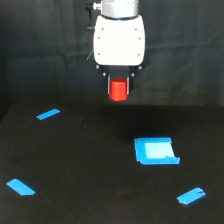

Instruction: Pick up the red object from the table

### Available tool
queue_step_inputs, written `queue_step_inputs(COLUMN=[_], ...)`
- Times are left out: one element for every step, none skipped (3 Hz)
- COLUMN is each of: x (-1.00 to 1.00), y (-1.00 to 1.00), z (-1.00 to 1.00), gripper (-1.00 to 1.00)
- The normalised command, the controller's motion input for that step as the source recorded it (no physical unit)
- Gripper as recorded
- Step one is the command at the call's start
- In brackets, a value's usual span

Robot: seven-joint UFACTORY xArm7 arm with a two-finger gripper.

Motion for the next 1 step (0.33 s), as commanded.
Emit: queue_step_inputs(x=[-0.06], y=[0.02], z=[0.10], gripper=[-1.00])
